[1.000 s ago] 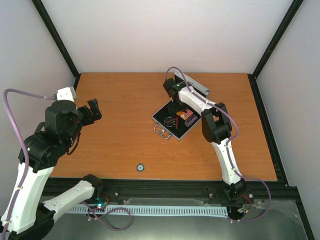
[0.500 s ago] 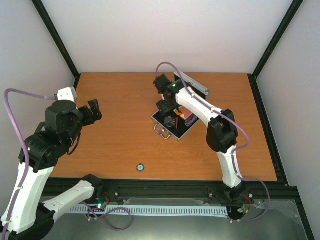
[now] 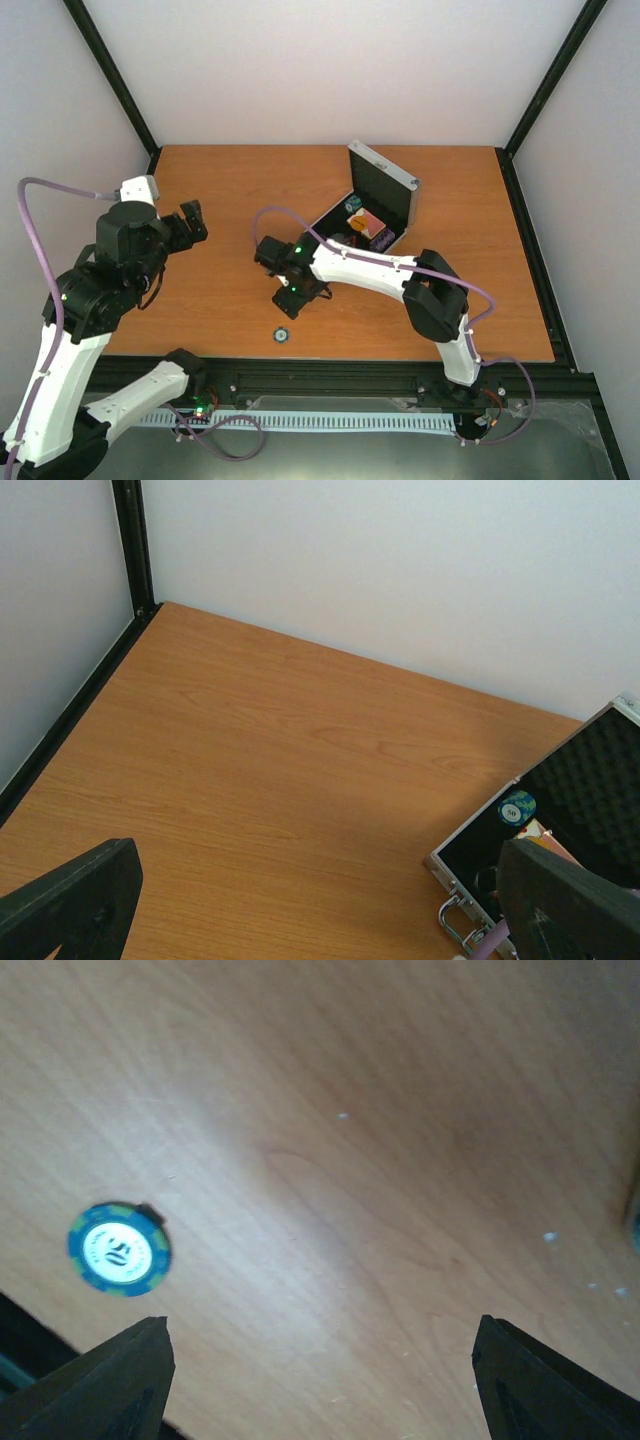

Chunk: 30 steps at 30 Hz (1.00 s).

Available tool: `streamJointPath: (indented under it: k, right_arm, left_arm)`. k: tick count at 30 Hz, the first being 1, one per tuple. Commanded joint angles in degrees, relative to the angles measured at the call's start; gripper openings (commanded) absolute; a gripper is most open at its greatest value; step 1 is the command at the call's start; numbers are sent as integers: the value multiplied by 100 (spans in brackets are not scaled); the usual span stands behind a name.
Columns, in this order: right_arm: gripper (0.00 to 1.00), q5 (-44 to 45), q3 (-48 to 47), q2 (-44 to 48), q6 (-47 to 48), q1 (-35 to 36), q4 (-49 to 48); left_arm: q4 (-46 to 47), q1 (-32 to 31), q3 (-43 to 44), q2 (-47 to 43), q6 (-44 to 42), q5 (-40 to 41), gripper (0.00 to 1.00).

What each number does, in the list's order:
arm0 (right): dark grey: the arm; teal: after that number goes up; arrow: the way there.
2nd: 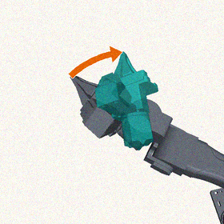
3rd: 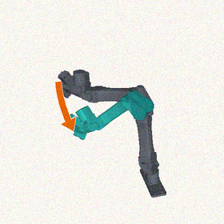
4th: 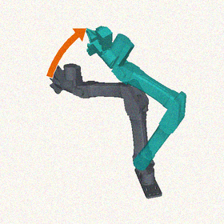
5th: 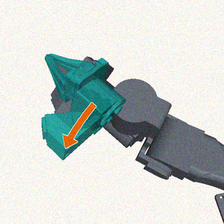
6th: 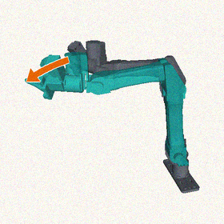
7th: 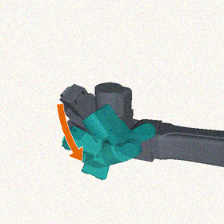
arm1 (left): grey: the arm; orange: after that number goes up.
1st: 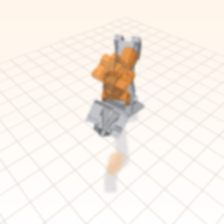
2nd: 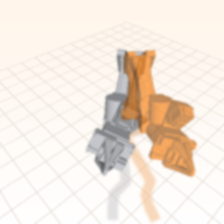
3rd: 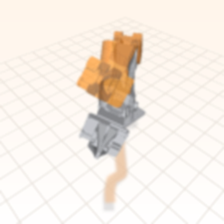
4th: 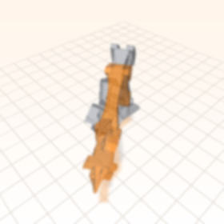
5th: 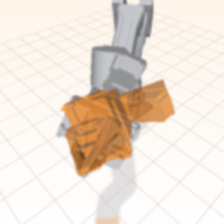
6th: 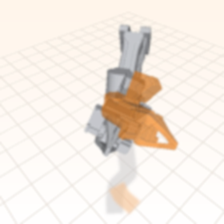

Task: Pack up texas hold em set

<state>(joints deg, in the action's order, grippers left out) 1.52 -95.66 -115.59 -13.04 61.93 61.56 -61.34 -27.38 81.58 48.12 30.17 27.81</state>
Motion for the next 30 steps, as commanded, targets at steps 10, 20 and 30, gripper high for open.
streamJointPath:
  k: [10,20,30]
  right_arm:
    - [84,-665,-296,-420,-377,781,-317]
    - [82,-602,-435,-954,-575,935,-404]
    - [80,-635,-350,-1209,-606,932,-486]
  left_arm:
    - [104,22,22,-52,-178,-179,100]
    - [-42,23,131,-75,-272,-235,100]
    - [-139,22,138,-149,-297,-183,100]
